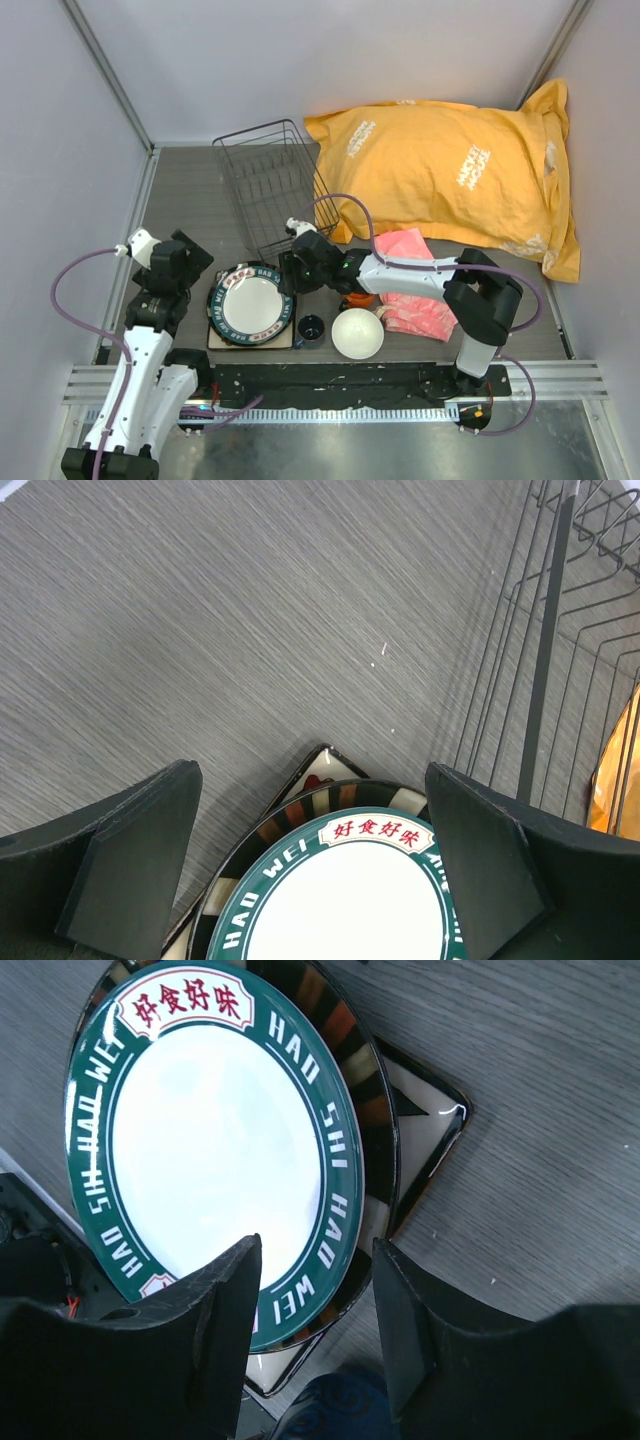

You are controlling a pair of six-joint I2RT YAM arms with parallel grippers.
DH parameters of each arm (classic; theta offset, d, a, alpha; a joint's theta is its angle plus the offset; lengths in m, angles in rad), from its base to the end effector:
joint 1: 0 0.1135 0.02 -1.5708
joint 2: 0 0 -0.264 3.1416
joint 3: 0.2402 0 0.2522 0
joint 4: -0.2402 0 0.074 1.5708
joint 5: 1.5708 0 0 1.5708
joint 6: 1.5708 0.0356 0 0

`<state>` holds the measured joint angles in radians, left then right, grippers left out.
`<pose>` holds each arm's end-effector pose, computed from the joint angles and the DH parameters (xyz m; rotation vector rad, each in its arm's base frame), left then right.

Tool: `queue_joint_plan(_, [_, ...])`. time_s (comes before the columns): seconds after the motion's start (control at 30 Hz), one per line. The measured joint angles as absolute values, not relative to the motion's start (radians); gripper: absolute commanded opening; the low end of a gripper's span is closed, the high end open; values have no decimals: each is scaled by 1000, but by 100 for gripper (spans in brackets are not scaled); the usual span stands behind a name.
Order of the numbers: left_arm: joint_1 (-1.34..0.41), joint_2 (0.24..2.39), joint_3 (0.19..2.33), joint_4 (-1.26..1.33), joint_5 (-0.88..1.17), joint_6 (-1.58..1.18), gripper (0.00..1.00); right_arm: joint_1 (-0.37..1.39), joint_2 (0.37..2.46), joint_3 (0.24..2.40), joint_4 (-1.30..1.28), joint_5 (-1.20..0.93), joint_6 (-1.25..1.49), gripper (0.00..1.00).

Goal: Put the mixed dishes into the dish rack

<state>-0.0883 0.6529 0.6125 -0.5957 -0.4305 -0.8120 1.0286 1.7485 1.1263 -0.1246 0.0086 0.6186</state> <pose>0.1438 0.0022 0.2608 -0.9731 1.9076 -0.0483 0.1969 0.3263 0.2049 -0.4969 2.4124 0.7824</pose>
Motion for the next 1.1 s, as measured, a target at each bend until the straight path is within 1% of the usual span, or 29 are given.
queue_joint_plan(1.1, [-88, 648, 590, -600, -410, -828, 99, 1029, 1810, 1121, -67, -28, 686, 51])
